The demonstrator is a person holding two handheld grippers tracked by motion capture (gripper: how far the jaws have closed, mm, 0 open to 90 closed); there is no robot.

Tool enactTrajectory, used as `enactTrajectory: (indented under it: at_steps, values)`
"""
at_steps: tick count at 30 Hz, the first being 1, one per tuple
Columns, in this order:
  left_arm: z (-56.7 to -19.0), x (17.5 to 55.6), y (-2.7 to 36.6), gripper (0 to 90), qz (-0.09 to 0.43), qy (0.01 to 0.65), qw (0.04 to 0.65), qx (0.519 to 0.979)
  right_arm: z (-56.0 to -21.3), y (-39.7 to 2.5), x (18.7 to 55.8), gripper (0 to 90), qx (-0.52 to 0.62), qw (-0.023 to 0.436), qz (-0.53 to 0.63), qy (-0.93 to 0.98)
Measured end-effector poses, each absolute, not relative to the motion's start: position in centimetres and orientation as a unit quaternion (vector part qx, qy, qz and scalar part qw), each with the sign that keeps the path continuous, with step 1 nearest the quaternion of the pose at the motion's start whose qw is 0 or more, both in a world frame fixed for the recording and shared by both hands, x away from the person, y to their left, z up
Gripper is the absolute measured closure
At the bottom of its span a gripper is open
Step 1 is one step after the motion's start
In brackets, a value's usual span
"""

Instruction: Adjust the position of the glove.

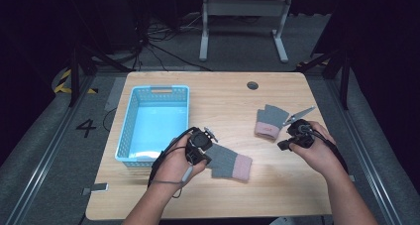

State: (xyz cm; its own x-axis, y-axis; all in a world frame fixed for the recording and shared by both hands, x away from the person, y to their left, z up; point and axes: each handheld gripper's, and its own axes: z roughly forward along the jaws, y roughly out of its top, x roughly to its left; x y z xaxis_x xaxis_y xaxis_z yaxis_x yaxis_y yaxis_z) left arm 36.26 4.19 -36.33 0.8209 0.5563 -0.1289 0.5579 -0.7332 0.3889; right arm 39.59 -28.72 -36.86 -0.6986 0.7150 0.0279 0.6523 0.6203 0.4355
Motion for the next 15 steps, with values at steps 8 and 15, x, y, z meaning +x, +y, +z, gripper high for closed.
enactTrajectory:
  at_steps: [8,15]
  values:
    - [-36.1,36.3,4.4,90.0,-0.001,0.305,0.212,0.929,-36.8,-28.1,39.3,90.0,0.370,0.072,0.213,0.901]
    - [-36.2,36.8,4.2,90.0,0.000,0.306,0.213,0.928,-36.8,-26.8,38.4,90.0,0.347,0.058,0.228,0.908]
